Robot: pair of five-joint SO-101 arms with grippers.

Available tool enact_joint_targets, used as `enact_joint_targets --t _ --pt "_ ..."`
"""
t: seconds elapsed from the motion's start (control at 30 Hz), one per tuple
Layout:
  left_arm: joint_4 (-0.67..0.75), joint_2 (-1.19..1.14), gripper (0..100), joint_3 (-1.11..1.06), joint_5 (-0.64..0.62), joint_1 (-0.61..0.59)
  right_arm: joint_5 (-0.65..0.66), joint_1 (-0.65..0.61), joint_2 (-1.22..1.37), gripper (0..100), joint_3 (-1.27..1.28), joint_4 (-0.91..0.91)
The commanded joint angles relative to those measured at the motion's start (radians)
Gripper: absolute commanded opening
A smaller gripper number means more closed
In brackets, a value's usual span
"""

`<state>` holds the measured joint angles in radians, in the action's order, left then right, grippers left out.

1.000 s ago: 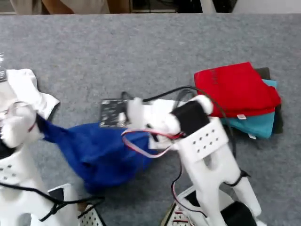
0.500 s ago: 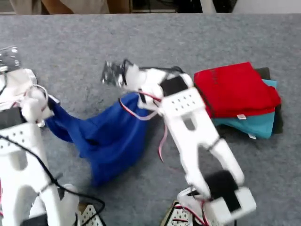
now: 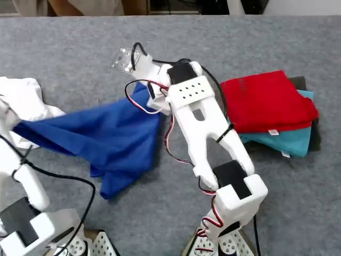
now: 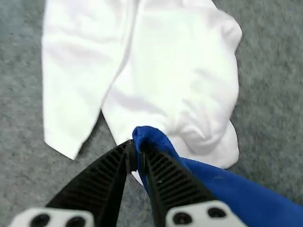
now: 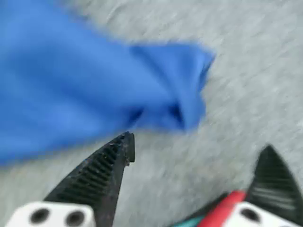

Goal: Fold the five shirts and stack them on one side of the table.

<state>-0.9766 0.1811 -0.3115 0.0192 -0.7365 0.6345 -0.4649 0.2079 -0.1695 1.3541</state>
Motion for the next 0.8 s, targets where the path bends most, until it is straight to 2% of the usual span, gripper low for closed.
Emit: enact_joint_targets --t 0.0,0.17,0.27,0.33,0.43,0.5,0.57,0.77 --pt "0.023 -0.005 2 0.11 -0.002 -0.072 0.023 -0.012 -0.007 33.7 -0.104 0.192" --pt "0.032 -0.008 2 0.106 0.002 -0.089 0.025 -0.019 -0.016 25.3 -0.18 0.439" --pt "0.083 -0.008 2 0.078 -0.003 -0.089 0.011 -0.071 -0.111 24.9 -0.088 0.434" --pt "0.115 -0.007 2 0.058 -0.005 -0.094 0.018 -0.162 -0.209 24.9 0.042 0.434" --pt "0.127 -0.007 2 0.051 0.0 -0.129 0.009 -0.375 -0.363 24.9 0.288 0.407" --pt "0.129 -0.007 2 0.055 0.002 -0.17 -0.003 -0.512 -0.449 24.9 0.435 0.31" --pt "0.129 -0.007 2 0.055 0.002 -0.216 -0.037 -0.588 -0.51 24.9 0.553 0.169" --pt "0.124 0.001 2 0.014 0.031 -0.319 -0.071 -0.616 -0.409 24.9 0.717 -0.298"
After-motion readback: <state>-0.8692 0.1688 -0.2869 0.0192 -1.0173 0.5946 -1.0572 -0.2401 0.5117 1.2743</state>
